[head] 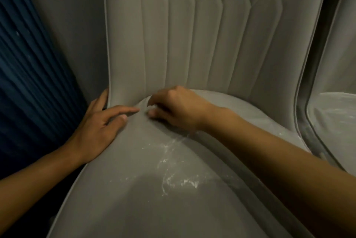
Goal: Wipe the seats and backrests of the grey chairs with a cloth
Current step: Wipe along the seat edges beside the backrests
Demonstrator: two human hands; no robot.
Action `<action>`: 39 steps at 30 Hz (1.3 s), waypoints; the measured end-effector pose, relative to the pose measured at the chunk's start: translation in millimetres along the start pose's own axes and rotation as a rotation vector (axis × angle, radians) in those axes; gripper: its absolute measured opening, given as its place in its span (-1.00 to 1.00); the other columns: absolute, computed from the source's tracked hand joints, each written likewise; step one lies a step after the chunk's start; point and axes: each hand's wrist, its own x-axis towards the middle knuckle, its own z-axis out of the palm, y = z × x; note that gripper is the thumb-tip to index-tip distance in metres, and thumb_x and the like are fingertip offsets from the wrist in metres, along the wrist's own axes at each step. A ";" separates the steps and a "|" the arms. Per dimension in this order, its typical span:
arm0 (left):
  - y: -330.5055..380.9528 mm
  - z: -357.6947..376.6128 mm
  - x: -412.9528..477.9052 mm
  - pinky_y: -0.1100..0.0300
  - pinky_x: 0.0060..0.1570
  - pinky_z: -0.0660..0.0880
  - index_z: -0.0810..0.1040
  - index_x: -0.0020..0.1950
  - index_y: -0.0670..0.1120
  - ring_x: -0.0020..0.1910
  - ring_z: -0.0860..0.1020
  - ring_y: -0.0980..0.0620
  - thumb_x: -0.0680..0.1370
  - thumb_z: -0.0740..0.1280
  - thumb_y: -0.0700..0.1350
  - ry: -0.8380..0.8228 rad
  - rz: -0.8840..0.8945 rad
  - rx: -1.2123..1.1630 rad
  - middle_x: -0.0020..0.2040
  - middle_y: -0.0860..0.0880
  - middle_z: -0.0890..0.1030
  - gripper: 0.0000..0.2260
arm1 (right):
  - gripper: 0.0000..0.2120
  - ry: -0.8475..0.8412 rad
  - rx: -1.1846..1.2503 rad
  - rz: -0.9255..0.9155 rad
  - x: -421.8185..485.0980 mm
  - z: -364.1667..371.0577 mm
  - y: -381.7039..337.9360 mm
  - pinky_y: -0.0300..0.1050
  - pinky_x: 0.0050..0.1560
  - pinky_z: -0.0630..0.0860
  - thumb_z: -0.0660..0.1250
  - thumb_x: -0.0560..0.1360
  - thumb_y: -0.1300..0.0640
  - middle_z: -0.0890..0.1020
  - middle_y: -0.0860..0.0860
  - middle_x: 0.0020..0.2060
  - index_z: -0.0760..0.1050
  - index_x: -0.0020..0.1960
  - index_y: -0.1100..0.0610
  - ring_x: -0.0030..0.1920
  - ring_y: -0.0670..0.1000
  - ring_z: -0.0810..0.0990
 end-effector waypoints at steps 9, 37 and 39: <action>-0.9 3.0 -1.5 0.04 0.52 0.11 0.53 0.13 0.53 0.51 0.20 0.01 0.48 0.11 0.27 0.013 -0.010 -0.033 0.57 0.02 0.23 -0.69 | -0.66 0.124 -0.115 0.332 -44.1 -27.6 67.7 0.04 0.02 0.54 0.22 0.61 -0.15 0.63 0.06 0.10 0.45 0.31 -0.04 0.07 0.16 0.60; -3.1 2.5 0.7 0.12 0.54 0.07 0.42 0.28 0.49 0.52 0.17 0.07 0.51 0.07 0.21 0.015 -0.035 -0.063 0.63 0.07 0.13 -0.62 | -0.77 0.058 -0.049 0.208 20.0 22.4 2.8 0.06 0.04 0.52 0.22 0.61 -0.02 0.59 0.16 0.05 0.49 0.13 0.10 0.04 0.24 0.58; -0.7 1.6 1.4 0.19 0.51 0.08 0.38 0.26 0.50 0.49 0.18 0.09 0.54 0.10 0.12 0.001 -0.043 -0.042 0.63 0.08 0.12 -0.64 | -0.80 0.030 0.025 -0.032 7.6 21.3 -27.6 -0.03 0.05 0.50 0.24 0.61 -0.01 0.59 0.04 0.00 0.52 0.15 0.05 -0.01 0.09 0.58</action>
